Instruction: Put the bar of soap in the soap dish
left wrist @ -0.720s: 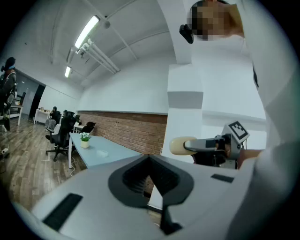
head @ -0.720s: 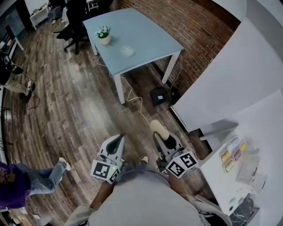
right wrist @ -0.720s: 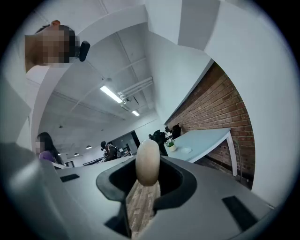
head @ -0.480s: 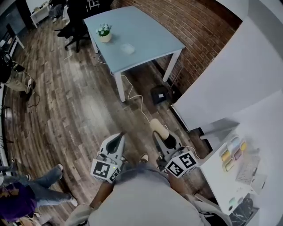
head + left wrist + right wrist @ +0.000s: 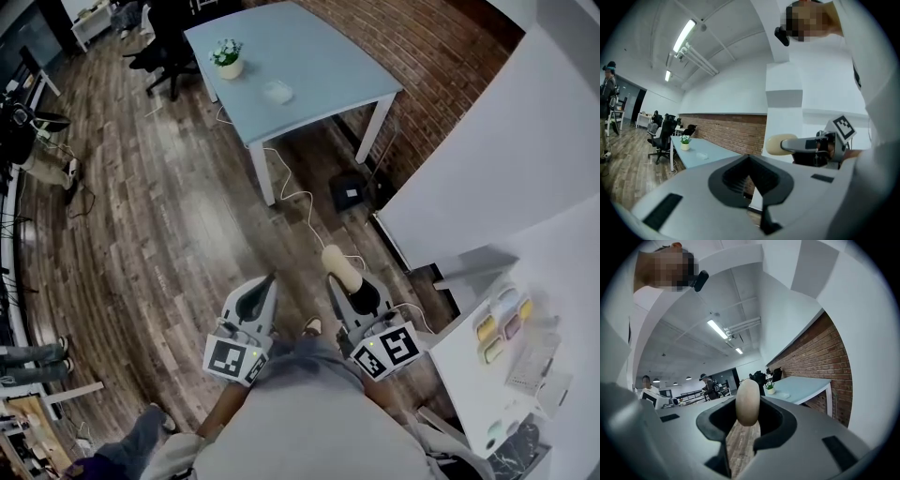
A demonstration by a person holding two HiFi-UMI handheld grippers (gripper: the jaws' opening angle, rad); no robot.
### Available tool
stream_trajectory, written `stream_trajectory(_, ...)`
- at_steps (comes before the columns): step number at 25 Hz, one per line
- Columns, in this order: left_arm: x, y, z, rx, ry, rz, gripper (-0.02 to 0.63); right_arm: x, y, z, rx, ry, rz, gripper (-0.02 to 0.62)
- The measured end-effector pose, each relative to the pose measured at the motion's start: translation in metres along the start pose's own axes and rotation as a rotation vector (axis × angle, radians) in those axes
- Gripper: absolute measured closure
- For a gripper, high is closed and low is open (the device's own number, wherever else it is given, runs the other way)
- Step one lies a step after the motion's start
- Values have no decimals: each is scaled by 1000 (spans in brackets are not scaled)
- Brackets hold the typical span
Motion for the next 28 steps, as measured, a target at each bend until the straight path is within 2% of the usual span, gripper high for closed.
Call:
stream_trajectory(6,3,18,11,15,-8,39,603,7,1,-1,48,23,-16,477)
stream_trajectory(10,5,19,11,39,-11,34,603,4,0,2,72,8,-8,477)
stream_trajectory(20,12,-8,28,27,30,4,603,12,0,32,76,-3,-55,477)
stream_trajectory(28,21,-54,46,8,45,-23,603,12,-4,82,69,-40,-84,477)
Point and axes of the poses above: the fingertips, and each gripper's own axes: z forward along the fingers, y to its right, x out of its top, the point moved 2 cm from there along -z, backward along the fingers, and after that the axes turned 2 degrees about z, right-handed, at the moved point
